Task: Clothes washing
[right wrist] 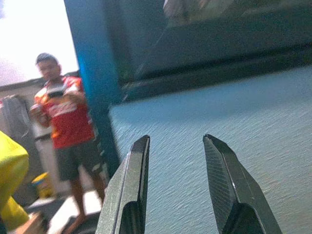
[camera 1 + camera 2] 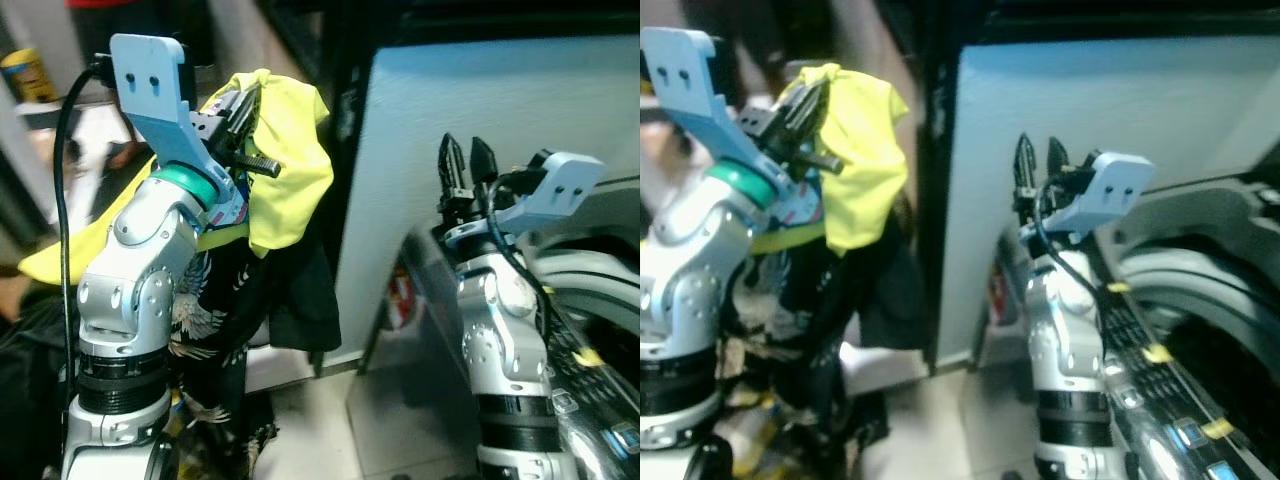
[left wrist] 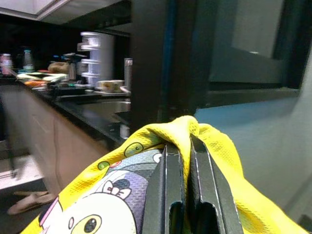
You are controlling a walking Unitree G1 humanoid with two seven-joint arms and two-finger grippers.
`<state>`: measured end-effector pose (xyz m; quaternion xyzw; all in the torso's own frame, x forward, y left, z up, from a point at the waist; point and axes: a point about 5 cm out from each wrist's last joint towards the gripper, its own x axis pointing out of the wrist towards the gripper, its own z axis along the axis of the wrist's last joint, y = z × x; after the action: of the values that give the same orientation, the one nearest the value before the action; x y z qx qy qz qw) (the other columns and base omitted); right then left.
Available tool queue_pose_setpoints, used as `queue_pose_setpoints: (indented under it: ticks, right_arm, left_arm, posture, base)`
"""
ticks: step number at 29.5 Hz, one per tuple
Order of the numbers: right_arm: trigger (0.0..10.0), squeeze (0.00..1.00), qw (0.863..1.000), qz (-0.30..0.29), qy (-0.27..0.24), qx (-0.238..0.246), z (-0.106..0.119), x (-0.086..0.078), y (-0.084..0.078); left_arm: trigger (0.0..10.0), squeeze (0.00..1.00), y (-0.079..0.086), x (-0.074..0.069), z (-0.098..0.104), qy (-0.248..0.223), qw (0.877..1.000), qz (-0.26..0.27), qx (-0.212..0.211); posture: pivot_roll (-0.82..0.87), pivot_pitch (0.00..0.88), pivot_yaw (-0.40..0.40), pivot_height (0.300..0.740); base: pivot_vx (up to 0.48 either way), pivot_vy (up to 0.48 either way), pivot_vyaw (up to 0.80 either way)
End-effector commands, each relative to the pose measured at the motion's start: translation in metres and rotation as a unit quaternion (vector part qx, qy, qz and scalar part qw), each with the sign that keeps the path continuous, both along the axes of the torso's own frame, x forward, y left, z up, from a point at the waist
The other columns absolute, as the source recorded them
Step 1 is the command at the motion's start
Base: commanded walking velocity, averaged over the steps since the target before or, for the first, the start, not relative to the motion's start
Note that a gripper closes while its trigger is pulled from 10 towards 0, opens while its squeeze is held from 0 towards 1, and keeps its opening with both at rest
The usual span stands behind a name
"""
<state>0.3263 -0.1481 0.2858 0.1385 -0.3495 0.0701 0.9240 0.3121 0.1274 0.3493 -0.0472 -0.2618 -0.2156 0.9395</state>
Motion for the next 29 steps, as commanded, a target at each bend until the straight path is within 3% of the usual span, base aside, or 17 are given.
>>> queue_pose_setpoints:
  ticks: [1,8,29]
  right_arm:
    - [10.0,0.00,1.000,0.004,-0.010,0.012,0.008,-0.001,0.001]
    - [10.0,0.00,0.994,0.037,-0.095,0.032,0.055,-0.016,0.008]
    - [10.0,0.00,0.994,0.023,-0.099,0.038,0.060,-0.020,0.000]
  left_arm:
    - [10.0,0.00,-0.006,-0.010,0.016,-0.038,0.999,-0.018,0.003]
    - [10.0,0.00,-0.007,-0.009,0.018,-0.040,0.999,-0.017,0.003]
    - [10.0,0.00,-0.014,-0.009,0.014,-0.040,0.999,-0.029,0.015]
  posture:
    - [0.01,0.049,0.053,0.740]
    - [0.01,0.049,0.053,0.740]
    - [0.02,0.050,0.051,0.740]
  base:
    - [0.000,0.000,-0.80]
    - [0.000,0.000,-0.80]
    - [0.000,0.000,-0.80]
